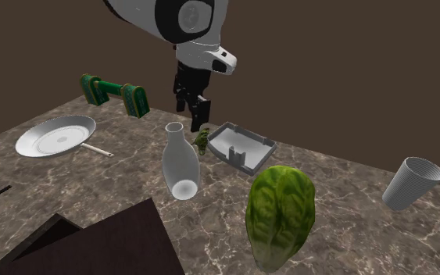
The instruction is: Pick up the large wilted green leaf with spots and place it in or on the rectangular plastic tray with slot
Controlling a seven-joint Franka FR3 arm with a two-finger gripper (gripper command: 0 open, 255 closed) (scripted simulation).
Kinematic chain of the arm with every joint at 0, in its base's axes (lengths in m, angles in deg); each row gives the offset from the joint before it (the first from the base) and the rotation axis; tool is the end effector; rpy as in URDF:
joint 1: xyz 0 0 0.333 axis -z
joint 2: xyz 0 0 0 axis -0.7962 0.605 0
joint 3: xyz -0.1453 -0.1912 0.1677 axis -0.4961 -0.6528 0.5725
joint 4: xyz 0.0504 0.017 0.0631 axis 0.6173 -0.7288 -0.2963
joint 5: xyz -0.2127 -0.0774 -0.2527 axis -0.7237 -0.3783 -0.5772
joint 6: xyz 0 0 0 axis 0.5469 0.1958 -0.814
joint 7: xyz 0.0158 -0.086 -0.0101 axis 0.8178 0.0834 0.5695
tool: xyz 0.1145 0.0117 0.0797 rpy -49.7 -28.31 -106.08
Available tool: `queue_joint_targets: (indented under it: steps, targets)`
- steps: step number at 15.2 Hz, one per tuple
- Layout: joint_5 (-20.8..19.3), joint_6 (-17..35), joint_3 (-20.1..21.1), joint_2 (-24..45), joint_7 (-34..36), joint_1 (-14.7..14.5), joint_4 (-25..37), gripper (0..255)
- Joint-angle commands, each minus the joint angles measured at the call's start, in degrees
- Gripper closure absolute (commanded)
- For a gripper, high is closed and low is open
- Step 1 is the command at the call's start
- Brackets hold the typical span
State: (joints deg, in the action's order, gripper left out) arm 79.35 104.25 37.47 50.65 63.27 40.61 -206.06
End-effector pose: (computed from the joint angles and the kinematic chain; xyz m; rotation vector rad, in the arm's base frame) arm 0.3834 0.2291 0.3482 -2.9924 0.0113 0.2550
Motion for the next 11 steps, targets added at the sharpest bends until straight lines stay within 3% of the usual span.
queue_joint_targets:
  steps: [1, 11]
  targets:
    - [-0.3, 2.1, 1.0, 4.1, 1.5, -0.8, 2.5, 0]
    - [-4.5, 9.2, 3.3, 24.4, 9.1, -6.3, 17.7, 0]
